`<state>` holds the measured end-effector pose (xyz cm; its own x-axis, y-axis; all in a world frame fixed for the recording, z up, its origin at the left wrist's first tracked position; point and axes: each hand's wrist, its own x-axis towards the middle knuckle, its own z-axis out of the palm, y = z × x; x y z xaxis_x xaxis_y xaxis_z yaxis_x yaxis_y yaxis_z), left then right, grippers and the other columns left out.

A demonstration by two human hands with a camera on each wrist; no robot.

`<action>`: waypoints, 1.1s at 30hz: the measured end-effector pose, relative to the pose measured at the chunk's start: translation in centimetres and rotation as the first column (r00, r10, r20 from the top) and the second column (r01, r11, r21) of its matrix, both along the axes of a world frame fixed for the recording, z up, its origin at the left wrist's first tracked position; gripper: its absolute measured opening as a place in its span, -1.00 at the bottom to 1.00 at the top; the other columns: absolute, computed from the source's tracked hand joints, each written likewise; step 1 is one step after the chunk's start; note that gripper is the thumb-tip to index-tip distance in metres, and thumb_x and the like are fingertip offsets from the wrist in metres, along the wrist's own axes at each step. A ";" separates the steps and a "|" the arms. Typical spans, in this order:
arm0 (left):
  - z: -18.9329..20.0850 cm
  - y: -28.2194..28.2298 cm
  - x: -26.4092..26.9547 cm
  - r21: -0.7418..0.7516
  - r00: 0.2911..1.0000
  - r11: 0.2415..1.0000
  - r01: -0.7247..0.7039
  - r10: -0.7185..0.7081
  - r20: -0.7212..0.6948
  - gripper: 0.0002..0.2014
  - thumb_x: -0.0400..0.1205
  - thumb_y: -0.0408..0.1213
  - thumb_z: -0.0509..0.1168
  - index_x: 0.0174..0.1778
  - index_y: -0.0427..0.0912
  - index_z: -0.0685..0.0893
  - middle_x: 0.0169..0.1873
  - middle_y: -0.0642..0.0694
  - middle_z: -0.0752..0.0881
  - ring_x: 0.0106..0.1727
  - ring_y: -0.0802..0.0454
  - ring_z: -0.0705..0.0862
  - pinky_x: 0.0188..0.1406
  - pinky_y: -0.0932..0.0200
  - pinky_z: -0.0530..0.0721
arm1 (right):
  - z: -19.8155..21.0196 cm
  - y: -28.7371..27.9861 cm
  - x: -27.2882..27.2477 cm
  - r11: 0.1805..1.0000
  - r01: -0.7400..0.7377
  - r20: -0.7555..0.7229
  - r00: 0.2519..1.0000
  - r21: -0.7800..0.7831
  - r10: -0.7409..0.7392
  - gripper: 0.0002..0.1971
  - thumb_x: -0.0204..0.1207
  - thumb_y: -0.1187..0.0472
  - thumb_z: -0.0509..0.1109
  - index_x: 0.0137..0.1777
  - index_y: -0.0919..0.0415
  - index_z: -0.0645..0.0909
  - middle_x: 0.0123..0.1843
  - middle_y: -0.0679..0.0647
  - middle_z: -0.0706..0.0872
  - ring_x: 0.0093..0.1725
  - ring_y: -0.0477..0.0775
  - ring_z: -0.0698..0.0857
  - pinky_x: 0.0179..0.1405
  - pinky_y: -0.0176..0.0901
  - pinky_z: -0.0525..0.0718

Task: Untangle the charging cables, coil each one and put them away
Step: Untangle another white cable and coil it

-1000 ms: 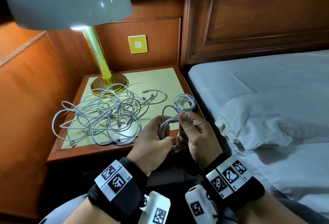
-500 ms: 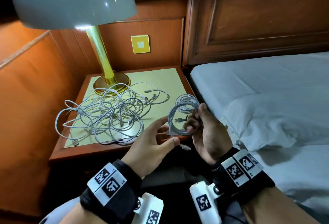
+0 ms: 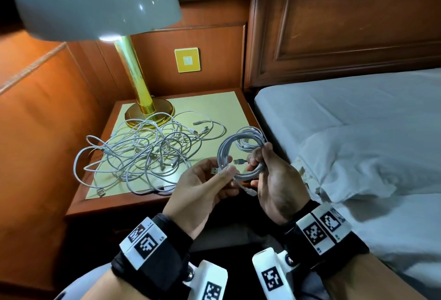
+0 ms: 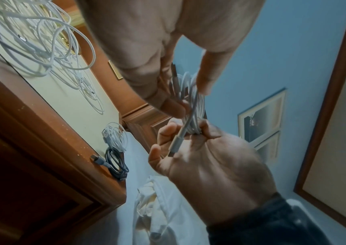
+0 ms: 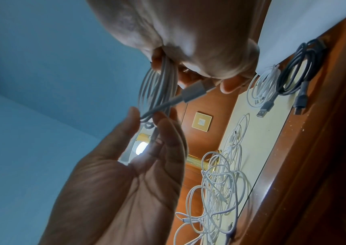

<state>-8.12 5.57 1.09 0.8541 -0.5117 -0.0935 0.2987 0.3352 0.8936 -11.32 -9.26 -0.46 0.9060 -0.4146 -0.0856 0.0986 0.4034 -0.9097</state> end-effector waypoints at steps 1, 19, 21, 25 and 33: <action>-0.1 -0.1 0.0 0.012 0.999 0.999 -0.038 0.038 0.025 -0.60 0.42 -0.33 0.56 0.14 -0.41 0.72 -0.15 -0.30 0.70 -0.24 -0.05 0.66 -0.25 0.20 0.76 | -0.1 -0.1 -0.1 0.996 0.007 -0.025 1.000 -0.094 -0.009 -0.54 0.57 -0.30 0.18 -0.40 -0.03 0.54 -0.30 -0.07 0.56 -0.15 0.09 0.51 0.09 0.19 0.42; 0.6 1.2 1.0 0.522 0.837 0.813 -0.258 -0.082 0.541 -0.40 0.73 -0.40 0.29 0.69 -0.18 0.26 -0.26 0.67 0.65 -0.18 0.71 0.63 -0.12 0.69 0.47 | 0.4 -1.9 -1.4 0.659 -0.090 -0.029 0.994 -0.746 0.103 -0.60 0.67 -0.06 0.26 0.46 -0.04 0.58 -0.25 -0.07 0.73 -0.35 -0.26 0.65 -0.19 -0.34 0.55; 0.5 1.2 1.0 0.507 0.839 0.824 -0.254 -0.074 0.540 -0.40 0.74 -0.39 0.27 0.71 -0.18 0.25 -0.12 0.57 0.70 -0.16 0.63 0.67 -0.12 0.66 0.49 | 0.3 -1.9 -1.3 0.656 -0.079 -0.023 0.995 -0.750 0.095 -0.68 0.71 0.04 0.28 0.42 -0.03 0.62 -0.28 -0.09 0.73 -0.38 -0.26 0.64 -0.21 -0.39 0.53; 0.3 1.2 1.1 0.422 0.868 0.872 -0.248 0.007 0.496 -0.44 0.72 -0.46 0.27 0.67 -0.22 0.34 0.05 -0.03 0.82 -0.08 0.39 0.74 -0.09 0.43 0.70 | 0.9 -1.9 -1.3 0.686 -0.074 -0.004 0.995 -0.723 0.103 -0.76 0.71 0.18 0.31 0.24 -0.19 0.65 -0.30 -0.06 0.74 -0.46 -0.24 0.59 -0.32 -0.44 0.53; 0.1 1.1 1.3 0.266 0.935 0.937 -0.226 0.132 0.328 -0.62 0.60 -0.38 0.41 0.37 -0.27 0.65 0.03 -0.15 0.86 0.13 0.01 0.81 0.11 0.07 0.75 | 1.0 -1.3 -1.5 0.800 -0.074 -0.026 0.997 -0.596 0.073 -0.82 0.73 0.20 0.27 0.24 0.08 0.64 -0.25 0.03 0.75 -0.48 -0.07 0.58 -0.44 -0.31 0.59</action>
<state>-6.83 6.63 1.23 0.9399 -0.3363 0.0597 -0.0399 0.0655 0.9971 -12.82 -10.61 0.57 0.9360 -0.3162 0.1548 0.0892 -0.2126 -0.9731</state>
